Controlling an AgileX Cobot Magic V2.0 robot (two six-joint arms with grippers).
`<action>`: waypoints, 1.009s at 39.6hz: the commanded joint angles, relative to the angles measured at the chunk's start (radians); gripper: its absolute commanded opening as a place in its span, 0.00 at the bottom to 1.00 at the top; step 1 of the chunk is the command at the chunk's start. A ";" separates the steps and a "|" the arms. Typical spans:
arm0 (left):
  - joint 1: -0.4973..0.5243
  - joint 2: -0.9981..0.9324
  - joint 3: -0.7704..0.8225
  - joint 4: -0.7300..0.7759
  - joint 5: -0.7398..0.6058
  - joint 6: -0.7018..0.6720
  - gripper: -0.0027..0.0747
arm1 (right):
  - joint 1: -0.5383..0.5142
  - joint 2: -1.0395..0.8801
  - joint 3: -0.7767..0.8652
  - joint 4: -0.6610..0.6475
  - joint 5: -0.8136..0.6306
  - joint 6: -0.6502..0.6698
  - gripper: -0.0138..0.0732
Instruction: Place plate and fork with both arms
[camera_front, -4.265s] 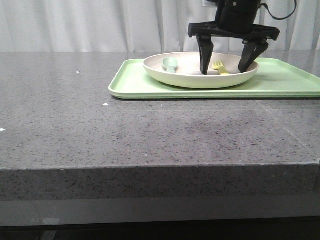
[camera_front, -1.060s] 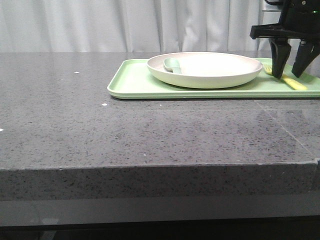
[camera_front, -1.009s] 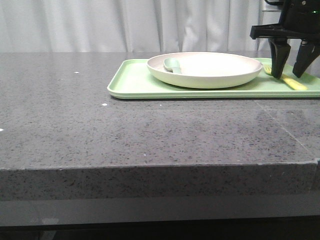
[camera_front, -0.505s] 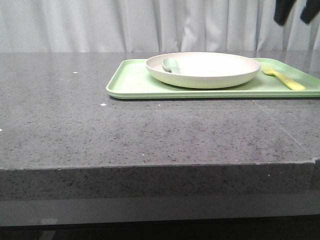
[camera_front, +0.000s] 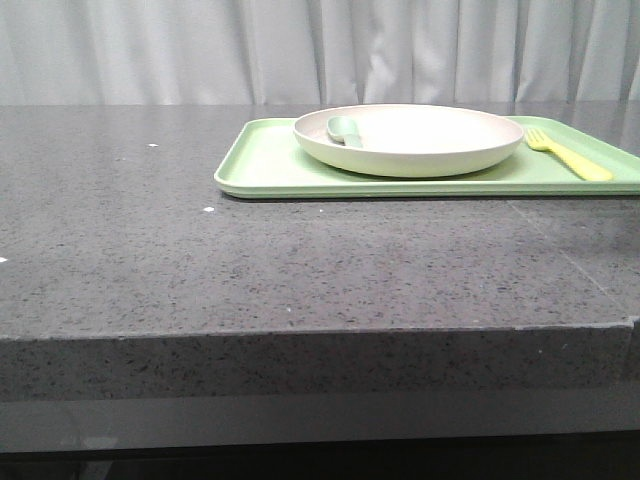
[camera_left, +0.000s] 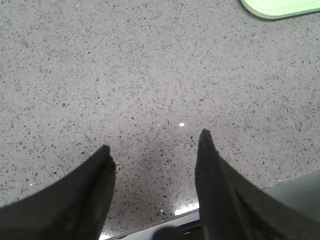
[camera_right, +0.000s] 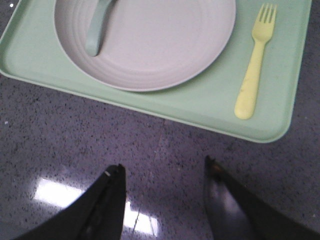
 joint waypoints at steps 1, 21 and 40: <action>0.002 -0.005 -0.026 -0.021 -0.056 0.001 0.50 | 0.000 -0.123 0.046 -0.025 -0.056 -0.011 0.61; 0.002 -0.005 -0.026 -0.021 -0.056 0.001 0.50 | 0.000 -0.552 0.333 -0.054 -0.049 -0.011 0.61; 0.002 -0.005 -0.026 -0.021 -0.056 0.001 0.50 | 0.000 -0.637 0.348 -0.073 0.005 -0.011 0.61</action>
